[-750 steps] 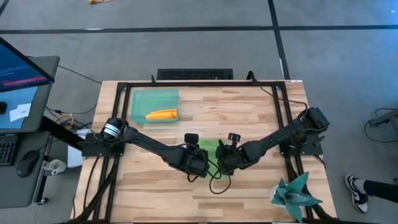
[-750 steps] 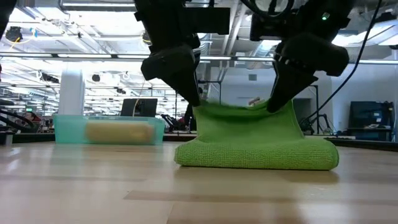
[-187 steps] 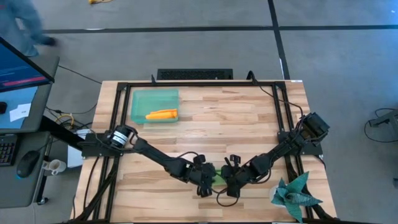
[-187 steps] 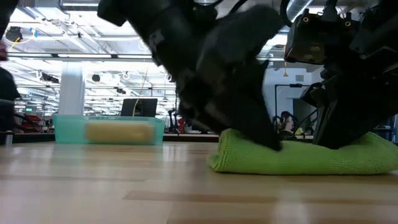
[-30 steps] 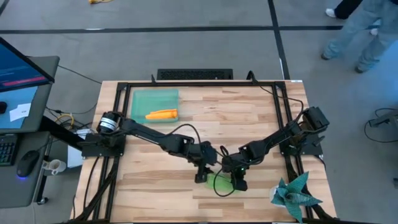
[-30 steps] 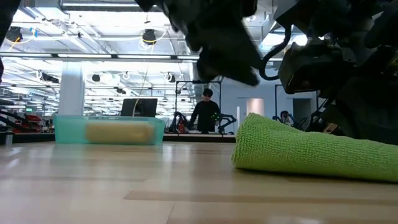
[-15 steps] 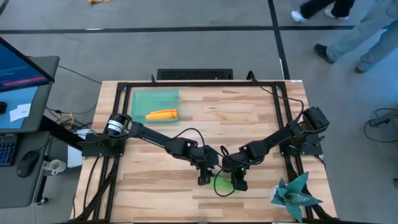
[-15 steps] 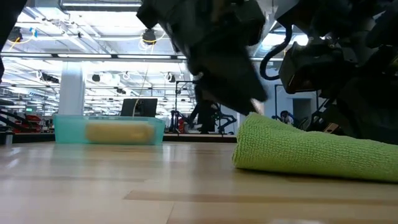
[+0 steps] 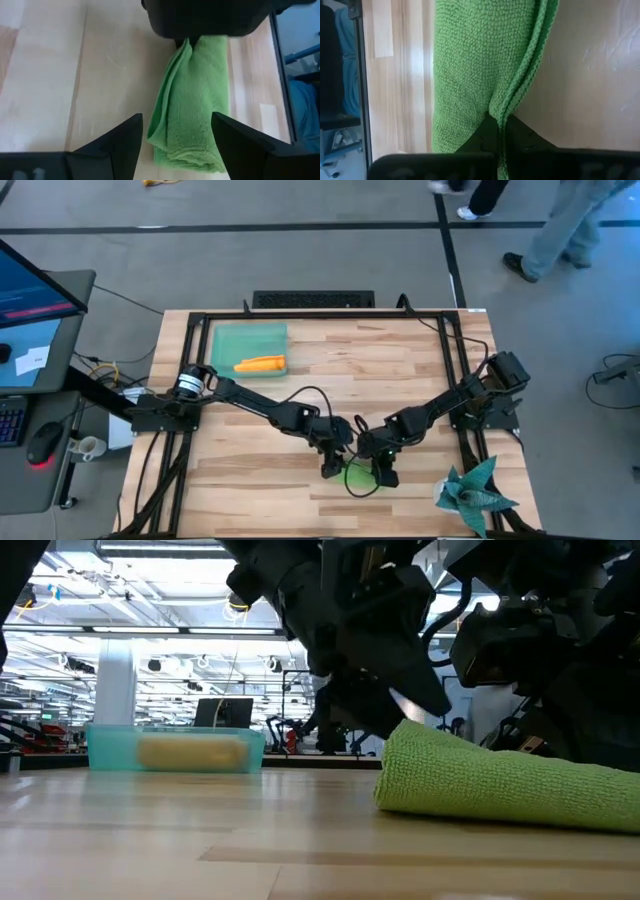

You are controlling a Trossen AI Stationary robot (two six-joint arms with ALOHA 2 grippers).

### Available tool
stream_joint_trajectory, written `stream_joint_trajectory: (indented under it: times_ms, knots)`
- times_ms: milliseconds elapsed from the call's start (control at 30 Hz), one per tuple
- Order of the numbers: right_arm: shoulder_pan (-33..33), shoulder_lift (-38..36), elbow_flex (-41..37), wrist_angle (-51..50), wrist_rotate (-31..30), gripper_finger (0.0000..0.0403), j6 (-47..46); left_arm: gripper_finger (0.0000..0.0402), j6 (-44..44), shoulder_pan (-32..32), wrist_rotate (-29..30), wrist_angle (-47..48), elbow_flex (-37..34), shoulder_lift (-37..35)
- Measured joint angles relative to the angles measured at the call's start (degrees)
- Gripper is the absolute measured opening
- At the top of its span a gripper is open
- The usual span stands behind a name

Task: Roll microfiber towels into tight, uniform cylinder then place into a basket
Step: Put the green towel into the blue bin

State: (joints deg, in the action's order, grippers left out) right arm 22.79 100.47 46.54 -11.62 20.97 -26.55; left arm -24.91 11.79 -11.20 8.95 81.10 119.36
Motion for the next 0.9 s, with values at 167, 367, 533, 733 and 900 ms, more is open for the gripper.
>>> stream_joint_trajectory:
  times_ms: [167, 367, 533, 733, 900]
  knots:
    - [-0.02, 0.02, 0.01, -0.07, 0.01, 0.0022, 0.02, 0.0229, 0.53, 0.32, -2.53, -1.8, 0.15, 3.61]
    - [-0.33, 0.04, 0.07, -0.46, 0.27, 0.0024, -0.08, 0.0228, 0.92, 0.4, -5.43, -2.79, 0.42, 6.21]
    - [-0.33, 0.04, 0.08, -0.85, 0.17, 0.0019, -0.2, 0.0212, 1.12, 0.35, -5.67, -3.68, 0.38, 6.94]
    - [-0.28, 0.01, 0.3, -0.25, -1.0, 0.002, -0.15, 0.0104, 3.98, 0.57, -8.55, -6.94, 0.22, 7.39]
    - [-0.2, 0.15, 1.85, -0.83, -3.18, 0.0019, 1.25, 0.0015, 4.08, 0.07, -12.54, -6.42, 0.18, 7.39]
